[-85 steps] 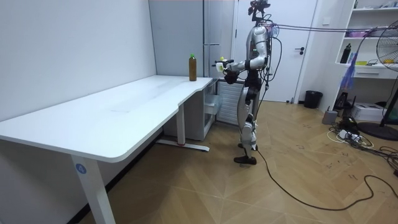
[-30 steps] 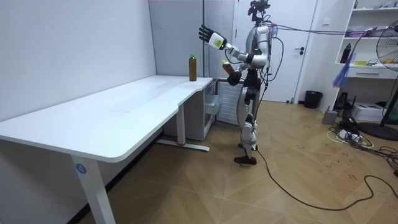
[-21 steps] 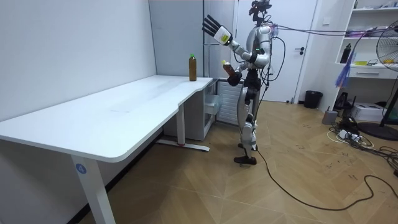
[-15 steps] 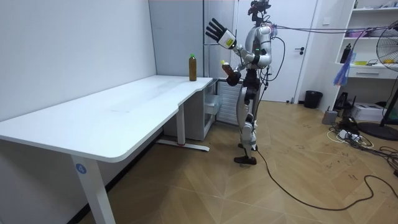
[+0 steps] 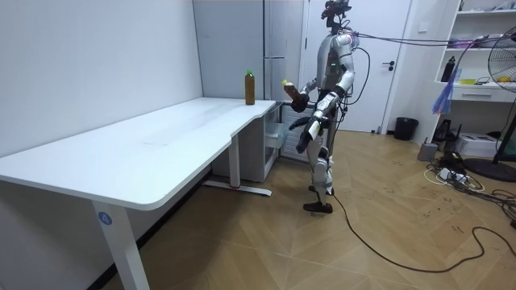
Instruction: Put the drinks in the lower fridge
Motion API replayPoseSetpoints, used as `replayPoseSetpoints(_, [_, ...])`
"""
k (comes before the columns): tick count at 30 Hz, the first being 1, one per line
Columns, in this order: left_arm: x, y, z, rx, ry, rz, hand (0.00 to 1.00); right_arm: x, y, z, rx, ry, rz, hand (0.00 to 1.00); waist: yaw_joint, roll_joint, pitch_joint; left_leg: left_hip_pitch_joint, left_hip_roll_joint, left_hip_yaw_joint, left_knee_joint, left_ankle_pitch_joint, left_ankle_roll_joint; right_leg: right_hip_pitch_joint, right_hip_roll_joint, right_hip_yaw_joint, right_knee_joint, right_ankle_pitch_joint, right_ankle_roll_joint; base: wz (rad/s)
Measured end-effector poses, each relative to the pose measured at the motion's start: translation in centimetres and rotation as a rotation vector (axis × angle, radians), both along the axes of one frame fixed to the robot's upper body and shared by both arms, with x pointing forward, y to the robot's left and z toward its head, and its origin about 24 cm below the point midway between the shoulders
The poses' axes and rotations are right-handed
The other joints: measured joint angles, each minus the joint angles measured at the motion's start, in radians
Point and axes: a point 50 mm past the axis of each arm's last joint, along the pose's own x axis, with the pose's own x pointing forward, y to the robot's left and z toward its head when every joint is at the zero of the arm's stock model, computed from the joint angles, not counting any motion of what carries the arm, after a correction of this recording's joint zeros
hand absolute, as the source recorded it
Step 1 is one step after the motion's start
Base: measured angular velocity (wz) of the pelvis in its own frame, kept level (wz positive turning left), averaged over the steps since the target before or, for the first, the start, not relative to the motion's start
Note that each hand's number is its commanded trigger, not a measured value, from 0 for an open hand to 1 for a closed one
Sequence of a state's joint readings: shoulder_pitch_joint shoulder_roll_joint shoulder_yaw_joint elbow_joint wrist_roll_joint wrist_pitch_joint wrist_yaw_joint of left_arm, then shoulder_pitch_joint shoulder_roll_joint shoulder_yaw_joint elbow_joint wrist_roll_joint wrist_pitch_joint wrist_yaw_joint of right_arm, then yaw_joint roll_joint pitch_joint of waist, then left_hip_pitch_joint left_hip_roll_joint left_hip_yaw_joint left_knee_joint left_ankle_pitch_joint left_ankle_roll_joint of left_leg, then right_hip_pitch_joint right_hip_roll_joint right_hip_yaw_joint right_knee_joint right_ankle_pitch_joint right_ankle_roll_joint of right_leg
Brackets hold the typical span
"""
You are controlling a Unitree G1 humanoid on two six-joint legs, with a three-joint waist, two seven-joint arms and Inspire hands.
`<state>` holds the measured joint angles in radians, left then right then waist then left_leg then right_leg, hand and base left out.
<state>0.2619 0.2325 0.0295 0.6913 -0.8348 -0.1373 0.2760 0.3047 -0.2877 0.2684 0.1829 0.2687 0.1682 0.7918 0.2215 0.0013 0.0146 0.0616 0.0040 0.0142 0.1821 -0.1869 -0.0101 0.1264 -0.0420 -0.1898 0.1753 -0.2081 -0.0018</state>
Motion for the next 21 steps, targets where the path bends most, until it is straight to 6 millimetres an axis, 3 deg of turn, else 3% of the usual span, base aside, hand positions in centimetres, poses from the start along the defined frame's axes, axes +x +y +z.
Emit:
replayPoseSetpoints(4, [-5.3, -0.2, -2.9, -0.050, 0.284, -0.064, 0.00, 0.1, 0.0, -0.1, -0.008, 0.007, -0.024, 1.00, -0.011, 0.002, 0.0000, 0.003, 0.001, 0.003, -0.006, 0.000, 0.000, -0.001, 0.001, 0.001, -0.005, 0.000, 0.000, -0.01])
replayPoseSetpoints(9, [-8.9, -0.6, -3.9, -0.082, 0.489, -0.133, 0.00, -0.1, -0.4, -1.6, -0.043, 0.077, -0.078, 1.00, -0.029, -0.002, -0.0012, -0.003, -0.001, 0.005, -0.010, 0.000, 0.000, -0.010, -0.001, -0.002, -0.009, 0.000, 0.001, 0.02])
replayPoseSetpoints(15, [-10.1, -2.0, -4.6, -0.122, 0.571, -0.284, 0.00, -0.2, -1.3, -2.8, -0.102, 0.128, -0.168, 1.00, -0.082, -0.006, -0.0055, -0.017, -0.001, 0.010, 0.000, 0.000, 0.000, -0.013, -0.002, -0.003, -0.007, 0.000, 0.001, 0.01])
replayPoseSetpoints(21, [-9.1, -3.1, -4.9, -0.083, 0.616, -0.531, 0.00, 0.0, -2.6, -3.2, -0.179, 0.119, -0.302, 1.00, -0.120, -0.011, -0.0077, -0.015, -0.001, 0.013, 0.000, 0.000, 0.000, -0.011, -0.002, -0.002, -0.009, 0.000, 0.001, 0.00])
